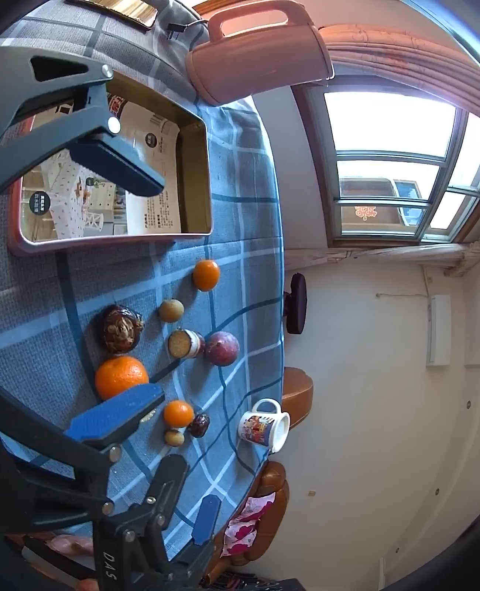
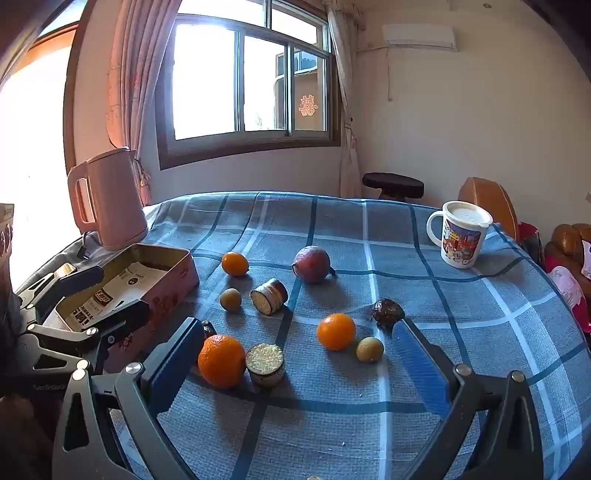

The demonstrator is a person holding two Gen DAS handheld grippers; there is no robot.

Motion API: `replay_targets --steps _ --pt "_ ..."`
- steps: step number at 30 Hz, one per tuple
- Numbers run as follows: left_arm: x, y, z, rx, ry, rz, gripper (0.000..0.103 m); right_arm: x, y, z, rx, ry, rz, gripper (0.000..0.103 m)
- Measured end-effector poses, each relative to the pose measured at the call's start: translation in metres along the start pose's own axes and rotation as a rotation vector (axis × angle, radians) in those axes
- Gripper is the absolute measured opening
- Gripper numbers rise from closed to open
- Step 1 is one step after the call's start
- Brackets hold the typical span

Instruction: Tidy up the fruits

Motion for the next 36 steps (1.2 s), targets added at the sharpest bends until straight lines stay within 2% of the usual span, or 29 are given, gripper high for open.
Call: replay_targets --steps 7,14,17,36 --pt "-0.003 0.012 0.000 0.014 -0.005 0.027 0.103 -0.003 -0.002 0.004 -0.006 -0.010 -0.006 0.102" --pt "-0.003 0.001 0.003 0.005 -0.011 0.008 0.103 -0.015 0.011 -0.002 -0.025 -0.004 0.008 0.102" --pt "-0.003 0.000 0.002 0.013 -0.010 0.018 0.103 -0.012 0.013 0.009 -0.027 -0.024 0.021 0.102" --pt "-0.001 0.000 0.002 0.021 -0.008 0.024 0.103 -0.018 0.014 0.011 -0.019 -0.029 0.034 0.102"
Point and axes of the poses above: each gripper's, at about its wrist camera, not at the fingertips, and z roughly the way its jaws point, y to its right, x to its top, the point moved 8 cm from there along z, roughly the way its jaws point, and after that the axes turned 8 degrees about z, right-handed, at the moved point
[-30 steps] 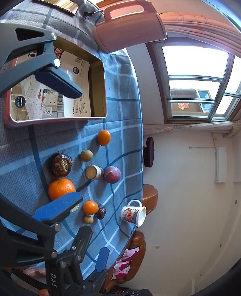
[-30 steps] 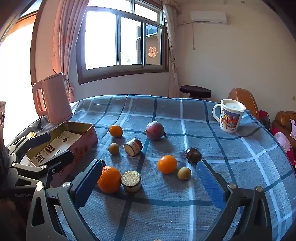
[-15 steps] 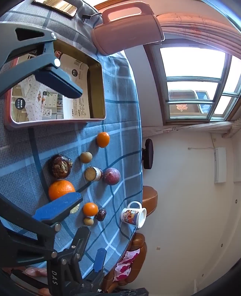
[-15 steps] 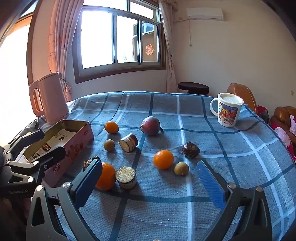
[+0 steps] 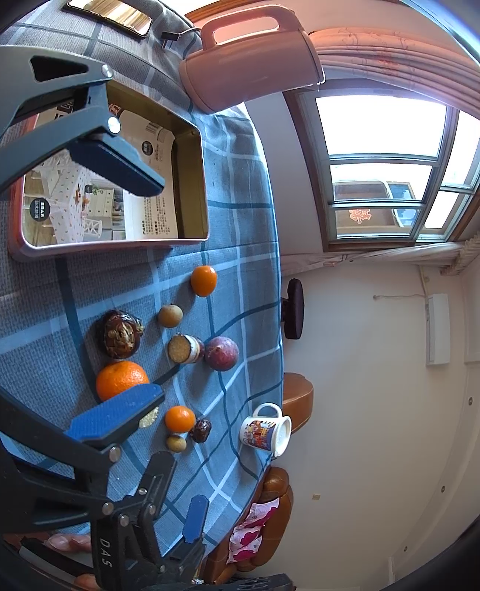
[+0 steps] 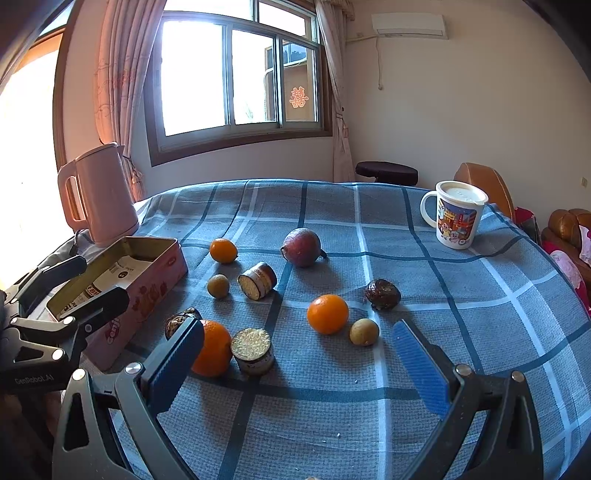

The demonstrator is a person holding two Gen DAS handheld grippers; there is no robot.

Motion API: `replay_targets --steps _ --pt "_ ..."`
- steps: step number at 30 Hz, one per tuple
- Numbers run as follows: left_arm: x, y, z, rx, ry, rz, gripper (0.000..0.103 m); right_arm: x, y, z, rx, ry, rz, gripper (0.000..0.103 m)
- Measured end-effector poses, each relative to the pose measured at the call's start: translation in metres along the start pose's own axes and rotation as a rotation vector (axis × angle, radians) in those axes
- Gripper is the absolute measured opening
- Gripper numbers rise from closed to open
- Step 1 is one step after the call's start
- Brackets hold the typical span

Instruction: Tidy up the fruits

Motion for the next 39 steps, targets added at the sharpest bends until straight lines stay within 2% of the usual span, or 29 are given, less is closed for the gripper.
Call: replay_targets --steps 39 --pt "-0.0036 0.0082 0.0028 -0.015 -0.005 0.016 0.103 -0.0076 0.0096 0.0044 -0.009 -0.016 0.021 0.102"
Point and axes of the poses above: each gripper's, at about its wrist camera, not at the fingertips, and z roughly the way its jaws point, y to its right, x to its top, the point moved 8 cm from there along z, roughly the way its jaws point, and after that the axes turned 8 degrees about z, right-handed, at the moved point
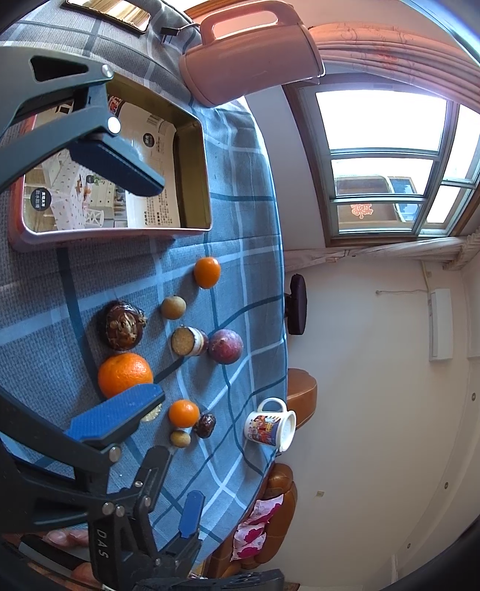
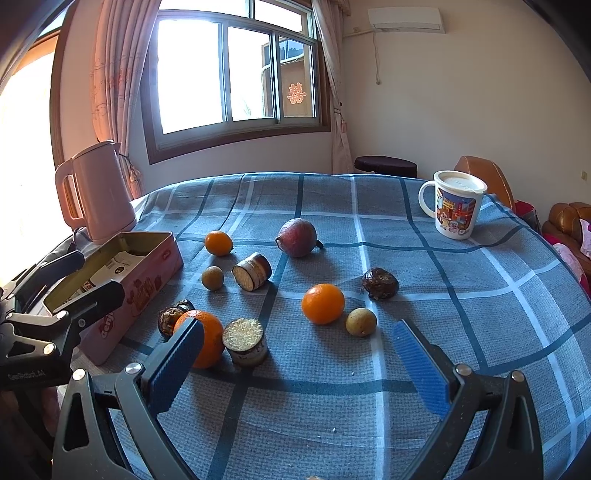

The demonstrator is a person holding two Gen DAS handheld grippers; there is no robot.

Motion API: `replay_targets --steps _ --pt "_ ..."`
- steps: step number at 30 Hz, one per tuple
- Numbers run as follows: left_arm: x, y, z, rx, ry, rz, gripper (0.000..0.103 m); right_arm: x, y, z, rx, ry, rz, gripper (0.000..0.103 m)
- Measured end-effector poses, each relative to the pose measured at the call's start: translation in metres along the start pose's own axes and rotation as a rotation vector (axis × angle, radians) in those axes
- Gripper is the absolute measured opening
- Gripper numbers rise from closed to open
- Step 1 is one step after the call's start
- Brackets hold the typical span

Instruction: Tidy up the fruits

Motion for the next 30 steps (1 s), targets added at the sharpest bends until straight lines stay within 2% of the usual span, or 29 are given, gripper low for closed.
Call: replay_targets --steps 6,10,12,14,18,22,24,28,30 --pt "-0.004 0.014 0.007 -0.020 -0.020 0.027 0.103 -0.004 0.015 0.003 -0.008 -0.005 0.041 0.102" --pt "-0.004 0.034 0.010 -0.064 -0.031 0.081 0.101 -0.007 0.022 0.005 -0.018 -0.007 0.057 0.102" --pt "-0.004 0.047 0.014 -0.080 -0.045 0.127 0.094 -0.008 0.025 0.005 -0.021 -0.006 0.066 0.102" --pt "-0.007 0.059 0.020 -0.112 -0.072 0.154 0.083 -0.008 0.028 0.006 -0.023 -0.005 0.076 0.102" --pt "-0.013 0.073 0.031 -0.145 -0.117 0.170 0.075 -0.008 0.036 0.005 -0.023 0.001 0.110 0.102" --pt "-0.019 0.080 0.041 -0.171 -0.158 0.177 0.055 -0.008 0.041 0.005 -0.007 0.003 0.142 0.102" --pt "-0.019 0.084 0.044 -0.200 -0.174 0.167 0.054 -0.008 0.041 0.006 0.001 -0.001 0.150 0.102" --pt "-0.020 0.087 0.047 -0.196 -0.195 0.172 0.054 -0.009 0.036 0.007 0.006 -0.009 0.130 0.102" --pt "-0.020 0.082 0.045 -0.188 -0.189 0.152 0.042 -0.009 0.035 0.007 0.006 -0.007 0.120 0.102"
Point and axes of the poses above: each gripper's, at about its wrist camera, not at the fingertips, and z roughly the way its jaws point, y to its right, x to its top, the point moved 8 cm from there along z, roughly the way its jaws point, and after that the axes turned 8 degrees about z, right-handed, at the moved point
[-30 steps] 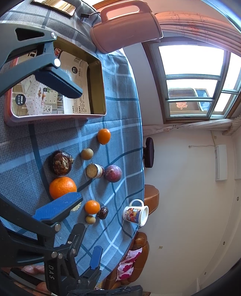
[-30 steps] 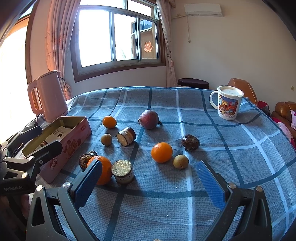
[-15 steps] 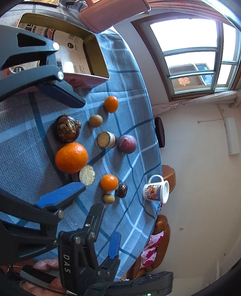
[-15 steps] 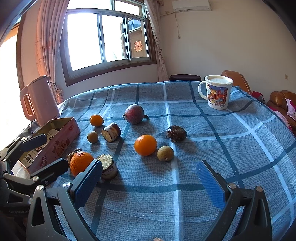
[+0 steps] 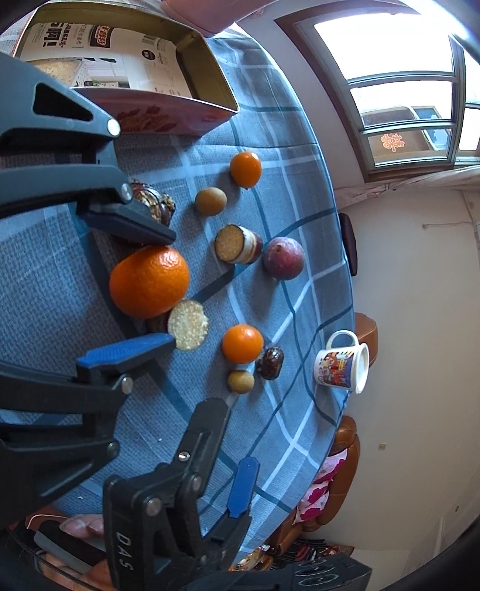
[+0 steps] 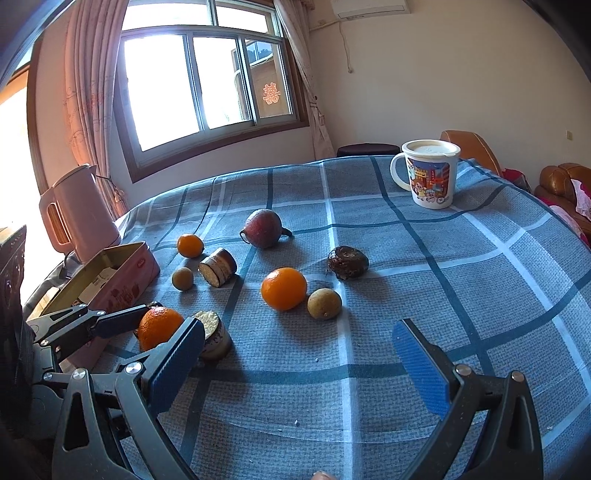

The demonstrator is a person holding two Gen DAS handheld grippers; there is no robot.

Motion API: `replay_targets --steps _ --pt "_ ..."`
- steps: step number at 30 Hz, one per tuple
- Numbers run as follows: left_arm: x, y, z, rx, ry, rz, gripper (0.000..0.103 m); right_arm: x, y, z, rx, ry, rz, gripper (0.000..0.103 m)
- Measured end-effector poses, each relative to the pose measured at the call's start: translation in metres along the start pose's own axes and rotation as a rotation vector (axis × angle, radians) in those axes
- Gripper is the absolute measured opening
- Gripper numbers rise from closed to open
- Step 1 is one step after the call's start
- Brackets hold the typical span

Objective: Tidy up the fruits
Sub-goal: 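Close left tool on the large orange while right tool grasps the cut fruit, then lift the orange with left tool while right tool lifts the cut fruit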

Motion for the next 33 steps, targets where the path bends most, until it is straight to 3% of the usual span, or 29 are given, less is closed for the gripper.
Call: replay_targets --steps 5,11,12,14,16,24,26,30,33 --pt "-0.002 -0.007 -0.005 -0.044 0.030 -0.039 0.040 0.002 0.005 -0.002 0.007 0.010 0.028 0.102" --pt "0.002 -0.027 -0.021 -0.006 0.096 -0.079 0.040 -0.001 -0.010 0.006 -0.011 -0.027 -0.053 0.101" --pt "0.003 -0.031 -0.023 -0.001 0.100 -0.086 0.040 -0.002 -0.014 0.008 -0.005 -0.039 -0.071 0.099" --pt "0.003 -0.038 -0.025 0.002 0.107 -0.103 0.040 -0.005 -0.025 0.014 0.020 -0.074 -0.104 0.080" --pt "0.002 -0.041 -0.027 0.009 0.112 -0.111 0.040 -0.008 -0.034 0.021 0.033 -0.104 -0.133 0.073" --pt "0.000 -0.050 -0.032 0.002 0.140 -0.146 0.040 -0.022 -0.060 0.040 0.085 -0.189 -0.196 0.073" --pt "0.000 -0.051 -0.033 -0.002 0.147 -0.153 0.040 -0.025 -0.063 0.045 0.085 -0.212 -0.207 0.060" --pt "0.002 -0.053 -0.038 -0.002 0.169 -0.162 0.040 -0.029 -0.065 0.051 0.096 -0.249 -0.210 0.053" --pt "0.003 -0.053 -0.038 -0.006 0.177 -0.164 0.040 -0.032 -0.067 0.051 0.109 -0.259 -0.218 0.039"
Point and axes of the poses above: each gripper's, at about its wrist camera, not at the fingertips, and z roughly the way its jaws point, y to its right, x to its top, the point moved 8 cm from there along z, roughly the way its jaws point, and after that the axes turned 8 degrees about z, right-handed, at the moved point
